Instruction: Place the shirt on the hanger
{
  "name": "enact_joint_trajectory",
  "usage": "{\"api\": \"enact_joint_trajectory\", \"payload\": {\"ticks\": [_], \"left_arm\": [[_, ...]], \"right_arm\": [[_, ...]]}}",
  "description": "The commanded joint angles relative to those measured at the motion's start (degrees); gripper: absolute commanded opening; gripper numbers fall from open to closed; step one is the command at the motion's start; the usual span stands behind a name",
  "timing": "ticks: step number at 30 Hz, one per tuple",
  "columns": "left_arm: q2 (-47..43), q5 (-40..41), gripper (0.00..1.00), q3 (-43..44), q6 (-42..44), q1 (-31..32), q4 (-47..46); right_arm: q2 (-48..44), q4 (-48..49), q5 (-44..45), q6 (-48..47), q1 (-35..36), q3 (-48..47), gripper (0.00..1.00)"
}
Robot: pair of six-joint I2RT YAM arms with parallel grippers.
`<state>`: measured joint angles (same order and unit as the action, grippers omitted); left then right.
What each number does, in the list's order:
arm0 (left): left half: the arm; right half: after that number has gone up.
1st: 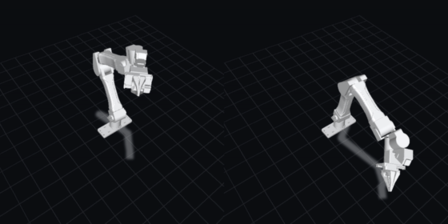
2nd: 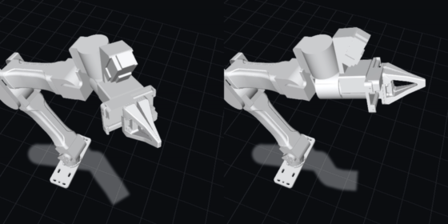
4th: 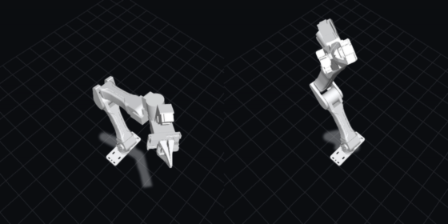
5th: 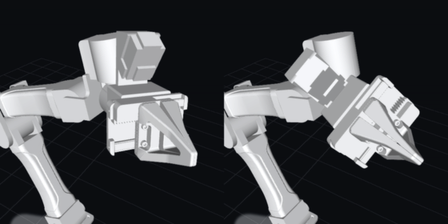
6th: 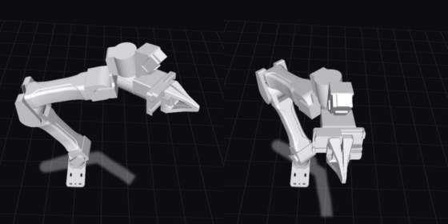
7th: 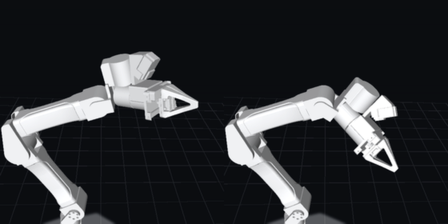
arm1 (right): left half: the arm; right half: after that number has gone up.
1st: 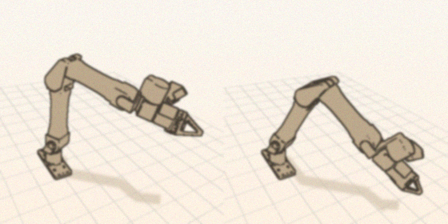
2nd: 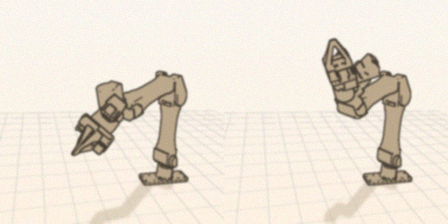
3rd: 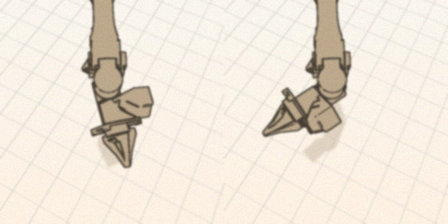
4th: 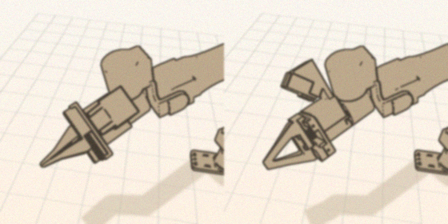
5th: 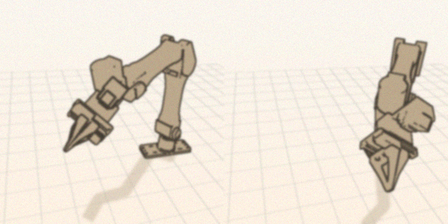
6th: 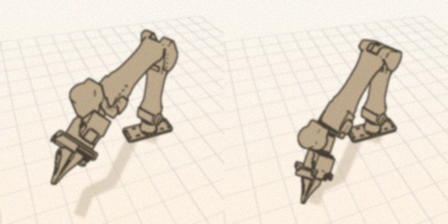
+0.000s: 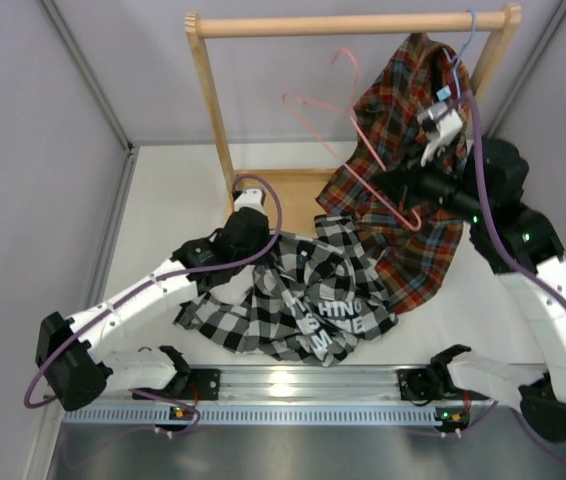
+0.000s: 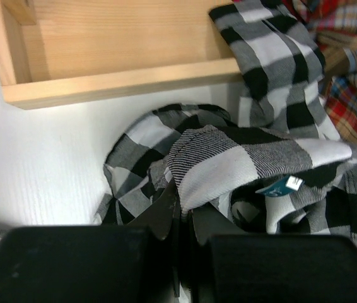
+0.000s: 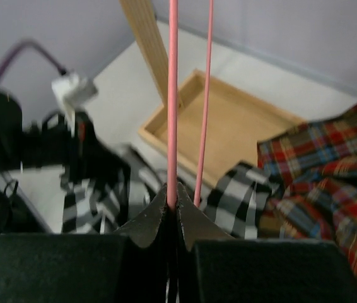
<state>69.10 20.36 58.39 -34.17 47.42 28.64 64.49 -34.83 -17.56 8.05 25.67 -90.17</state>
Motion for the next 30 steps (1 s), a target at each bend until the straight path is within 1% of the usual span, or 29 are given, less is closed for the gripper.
{"api": "enact_joint_trajectory", "payload": {"ticks": [1, 3, 4, 7, 12, 17, 20, 22, 24, 25, 30], "left_arm": [[0.77, -4.70, 0.00, 1.55, -0.81, -5.92, -4.91], [2.35, -7.43, 0.00, 2.25, 0.24, -8.48, -5.35], [3.14, -8.05, 0.00, 3.21, 0.94, -9.09, -5.61], [6.83, -10.95, 0.00, 5.23, 1.56, -11.47, -5.53], [11.92, -14.73, 0.00, 8.14, 1.57, -14.63, -5.53], [12.99, -17.63, 0.00, 10.25, 0.95, -14.99, -6.23], [11.94, -21.49, 0.00, 9.99, 1.12, -14.99, -7.46], [10.71, -25.96, 0.00, 9.64, 2.52, -14.99, -8.34], [9.74, -28.43, 0.00, 9.64, 3.49, -14.99, -8.34], [9.22, -31.32, 0.00, 9.55, 4.80, -14.90, -8.60], [3.51, -39.34, 0.00, 9.90, 10.96, -14.02, -7.38]], "right_arm": [[-11.88, -3.57, -2.64, -1.29, -0.71, 11.63, 0.00], [-16.04, -5.94, -6.32, -1.46, -0.62, 17.71, 0.00], [-20.15, -7.17, -8.00, -1.20, -0.54, 19.84, 0.00], [-27.28, -7.80, -12.23, 0.03, -0.62, 27.40, 0.00], [-31.53, -15.00, -12.15, -2.16, -0.62, 30.93, 0.00], [-32.15, -15.71, -12.76, -1.55, -0.62, 31.90, 0.00], [-31.09, -14.13, -14.08, -0.68, -0.62, 33.39, 0.00], [-30.39, -10.98, -16.97, 0.29, -0.62, 35.49, 0.00], [-30.04, -6.59, -20.13, 2.40, -0.54, 38.13, 0.00], [-29.95, -5.44, -20.75, 2.84, -0.53, 38.75, 0.00], [-26.89, 2.47, -24.08, 6.18, -0.27, 42.96, 0.00]]}}
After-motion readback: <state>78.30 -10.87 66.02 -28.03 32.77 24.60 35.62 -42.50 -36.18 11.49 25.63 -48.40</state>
